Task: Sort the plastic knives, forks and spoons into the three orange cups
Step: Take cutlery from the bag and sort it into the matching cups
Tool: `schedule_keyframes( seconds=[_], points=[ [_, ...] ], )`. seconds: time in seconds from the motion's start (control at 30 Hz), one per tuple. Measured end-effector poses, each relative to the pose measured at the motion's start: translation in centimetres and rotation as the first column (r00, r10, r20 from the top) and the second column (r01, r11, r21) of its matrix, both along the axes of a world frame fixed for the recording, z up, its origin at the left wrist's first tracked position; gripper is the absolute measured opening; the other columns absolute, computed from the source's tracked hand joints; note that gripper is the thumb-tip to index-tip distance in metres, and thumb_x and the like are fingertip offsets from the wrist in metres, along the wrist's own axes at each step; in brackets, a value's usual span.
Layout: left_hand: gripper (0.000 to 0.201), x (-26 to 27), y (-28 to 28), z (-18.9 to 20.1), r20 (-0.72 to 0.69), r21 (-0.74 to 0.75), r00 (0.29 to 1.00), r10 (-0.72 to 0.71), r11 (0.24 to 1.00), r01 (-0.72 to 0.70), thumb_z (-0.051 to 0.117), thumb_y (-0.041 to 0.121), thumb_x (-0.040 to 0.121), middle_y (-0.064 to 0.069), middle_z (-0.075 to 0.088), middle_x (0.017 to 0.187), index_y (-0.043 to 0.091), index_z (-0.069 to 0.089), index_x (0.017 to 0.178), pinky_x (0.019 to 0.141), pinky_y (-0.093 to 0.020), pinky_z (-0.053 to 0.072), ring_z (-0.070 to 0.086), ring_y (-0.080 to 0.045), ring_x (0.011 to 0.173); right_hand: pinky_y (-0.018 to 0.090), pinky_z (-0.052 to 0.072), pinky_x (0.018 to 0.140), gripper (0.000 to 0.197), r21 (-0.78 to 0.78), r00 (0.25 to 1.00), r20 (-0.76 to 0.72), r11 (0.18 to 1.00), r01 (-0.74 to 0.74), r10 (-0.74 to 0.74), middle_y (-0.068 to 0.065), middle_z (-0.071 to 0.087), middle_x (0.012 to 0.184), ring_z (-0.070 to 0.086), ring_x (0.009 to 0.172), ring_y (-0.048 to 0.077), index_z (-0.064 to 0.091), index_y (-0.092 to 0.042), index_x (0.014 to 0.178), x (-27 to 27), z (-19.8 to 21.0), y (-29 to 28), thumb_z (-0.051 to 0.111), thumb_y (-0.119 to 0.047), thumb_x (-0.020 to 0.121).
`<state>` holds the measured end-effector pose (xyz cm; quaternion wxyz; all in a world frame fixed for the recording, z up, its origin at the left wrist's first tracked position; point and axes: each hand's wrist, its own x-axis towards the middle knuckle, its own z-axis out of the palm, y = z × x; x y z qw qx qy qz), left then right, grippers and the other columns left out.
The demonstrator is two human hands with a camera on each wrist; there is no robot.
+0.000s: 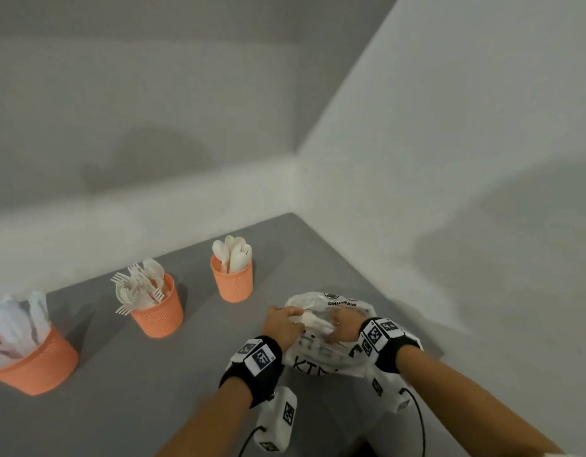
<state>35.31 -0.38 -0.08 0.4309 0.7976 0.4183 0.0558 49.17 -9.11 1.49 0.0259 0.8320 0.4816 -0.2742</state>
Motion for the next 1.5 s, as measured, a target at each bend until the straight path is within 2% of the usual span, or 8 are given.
schedule_keyframes(
  seconds=[0.2, 0.3, 0.47, 0.53, 0.8, 1.13, 1.4, 1.5],
  points=[
    [0.041, -1.7, -0.5, -0.5, -0.025, 0.007, 0.997, 0.070, 0.998, -0.070, 0.051, -0.001, 0.083, -0.016, 0.044, 0.130, 0.007, 0.057, 0.124, 0.097, -0.013, 0.029, 0.049, -0.027, 0.119, 0.029, 0.038, 0.097, 0.051, -0.008, 0.997, -0.013, 0.998, -0.070, 0.070, 0.006, 0.057, 0.129, 0.051, 0.121, 0.025, 0.054, -0.018, 0.126, -0.6, -1.4, 1.8, 0.060, -0.041, 0.082],
    [0.045, -2.4, 0.0, -0.4, -0.031, -0.064, 0.995, 0.099, 0.993, -0.101, 0.050, -0.001, 0.081, -0.011, 0.048, 0.135, 0.011, 0.056, 0.125, 0.103, -0.021, 0.034, 0.048, -0.025, 0.124, 0.032, 0.037, 0.101, 0.054, -0.070, 0.996, -0.063, 0.996, -0.060, 0.055, 0.003, 0.053, 0.136, 0.048, 0.125, 0.024, 0.051, -0.019, 0.131, -1.2, -2.1, 2.4, 0.061, -0.040, 0.082],
    [0.055, -2.6, -0.1, 0.0, -0.025, -0.238, 0.996, 0.083, 0.967, -0.087, 0.046, -0.001, 0.080, -0.015, 0.047, 0.134, 0.012, 0.044, 0.134, 0.077, -0.036, 0.052, 0.052, -0.035, 0.118, 0.033, 0.035, 0.105, 0.061, -0.075, 0.996, -0.058, 0.994, -0.077, 0.072, 0.007, 0.048, 0.140, 0.044, 0.128, 0.026, 0.045, -0.017, 0.136, -1.1, -2.6, 2.9, 0.062, -0.040, 0.082],
    [0.060, -2.5, -0.3, 0.1, -0.037, -0.233, 0.996, 0.076, 0.969, -0.083, 0.047, 0.003, 0.076, -0.017, 0.047, 0.134, 0.011, 0.042, 0.135, 0.085, -0.040, 0.051, 0.051, -0.037, 0.119, 0.033, 0.033, 0.105, 0.062, -0.060, 0.996, -0.050, 0.996, -0.073, 0.071, 0.008, 0.046, 0.141, 0.043, 0.129, 0.026, 0.043, -0.016, 0.137, -1.3, -2.6, 2.8, 0.062, -0.039, 0.082],
    [0.052, -2.1, -0.2, 1.6, -0.042, 0.049, 0.999, 0.015, 0.999, -0.013, 0.044, 0.005, 0.090, -0.010, 0.042, 0.145, 0.010, 0.036, 0.141, 0.106, -0.025, 0.029, 0.040, -0.024, 0.133, 0.035, 0.034, 0.105, 0.059, 0.059, 0.986, 0.026, 0.985, -0.165, 0.163, 0.004, 0.048, 0.140, 0.043, 0.130, 0.026, 0.040, -0.026, 0.138, -1.2, -2.7, 2.1, 0.049, -0.054, 0.086],
    [0.049, -2.4, -0.1, 3.0, -0.123, 0.185, 0.992, -0.005, 0.982, 0.028, 0.047, 0.005, 0.088, -0.015, 0.051, 0.135, 0.007, 0.043, 0.136, 0.101, -0.029, 0.038, 0.048, -0.028, 0.124, 0.032, 0.033, 0.109, 0.077, 0.013, 0.997, -0.060, 0.999, -0.042, 0.043, 0.001, 0.042, 0.145, 0.039, 0.133, 0.022, 0.034, -0.024, 0.142, 0.1, -2.8, 2.5, 0.067, -0.043, 0.075],
    [0.046, -1.9, 0.0, 3.5, -0.093, 0.190, 0.995, 0.020, 0.982, -0.002, 0.047, 0.003, 0.087, -0.017, 0.054, 0.130, 0.004, 0.046, 0.133, 0.100, -0.032, 0.042, 0.052, -0.029, 0.119, 0.033, 0.052, 0.088, 0.043, 0.047, 0.985, -0.107, 0.991, -0.128, 0.132, 0.000, 0.066, 0.106, 0.063, 0.097, 0.020, 0.054, -0.024, 0.118, 0.9, -3.5, 3.0, 0.063, -0.033, 0.076],
    [0.047, -1.9, -0.1, 3.3, -0.132, 0.220, 0.991, 0.022, 0.975, 0.008, 0.044, 0.002, 0.089, -0.017, 0.050, 0.133, 0.005, 0.043, 0.135, 0.102, -0.031, 0.040, 0.048, -0.029, 0.123, 0.031, 0.045, 0.097, 0.045, 0.118, 0.980, -0.106, 0.980, -0.158, 0.171, -0.002, 0.062, 0.115, 0.057, 0.107, 0.018, 0.050, -0.025, 0.125, -0.2, -1.8, 2.2, 0.057, -0.032, 0.081]
  ],
)
